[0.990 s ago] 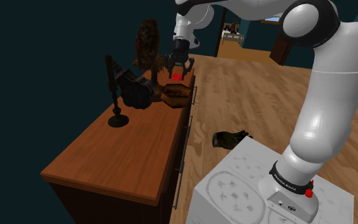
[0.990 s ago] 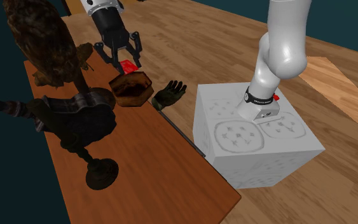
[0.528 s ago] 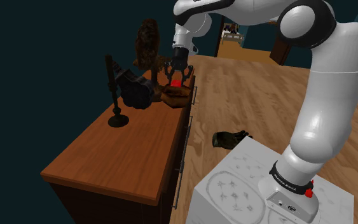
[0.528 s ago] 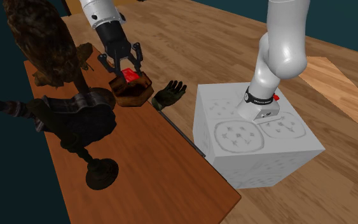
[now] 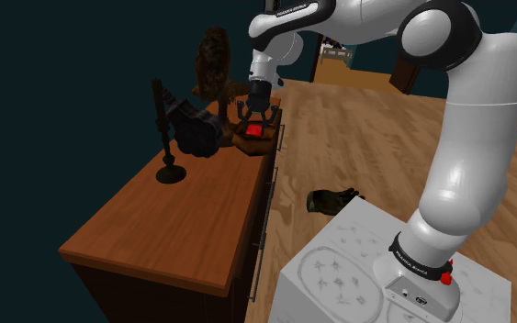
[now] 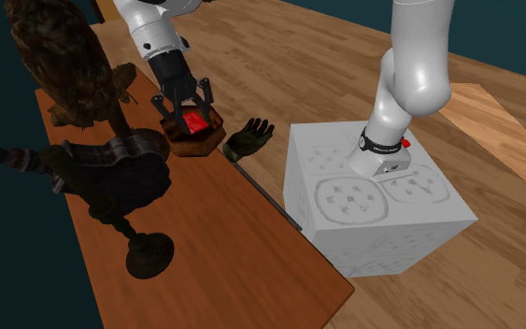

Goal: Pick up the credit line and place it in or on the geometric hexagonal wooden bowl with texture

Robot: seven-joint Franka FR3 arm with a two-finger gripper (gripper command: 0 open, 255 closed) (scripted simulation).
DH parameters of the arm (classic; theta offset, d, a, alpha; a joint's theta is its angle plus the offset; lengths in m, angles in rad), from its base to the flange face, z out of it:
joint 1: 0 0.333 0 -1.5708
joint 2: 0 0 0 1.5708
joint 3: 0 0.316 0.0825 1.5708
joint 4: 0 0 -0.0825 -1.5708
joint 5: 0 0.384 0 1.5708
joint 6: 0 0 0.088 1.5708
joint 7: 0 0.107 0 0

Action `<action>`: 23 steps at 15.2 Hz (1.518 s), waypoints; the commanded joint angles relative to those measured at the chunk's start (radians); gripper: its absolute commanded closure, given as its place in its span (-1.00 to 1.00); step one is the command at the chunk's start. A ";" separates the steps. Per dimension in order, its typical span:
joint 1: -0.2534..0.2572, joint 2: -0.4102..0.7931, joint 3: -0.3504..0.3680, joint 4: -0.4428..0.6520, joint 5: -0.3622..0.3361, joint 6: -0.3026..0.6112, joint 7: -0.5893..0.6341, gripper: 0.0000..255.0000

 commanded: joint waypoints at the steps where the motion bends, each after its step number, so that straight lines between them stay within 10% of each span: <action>1: 0.000 0.001 0.000 -0.003 0.000 0.004 -0.002 1.00; 6: 0.000 0.001 0.000 -0.003 0.000 0.004 -0.002 1.00; 7: 0.000 0.001 0.000 -0.003 0.000 0.004 -0.002 -1.00; 23: -0.025 0.042 -0.012 0.163 -0.012 -0.126 0.016 -1.00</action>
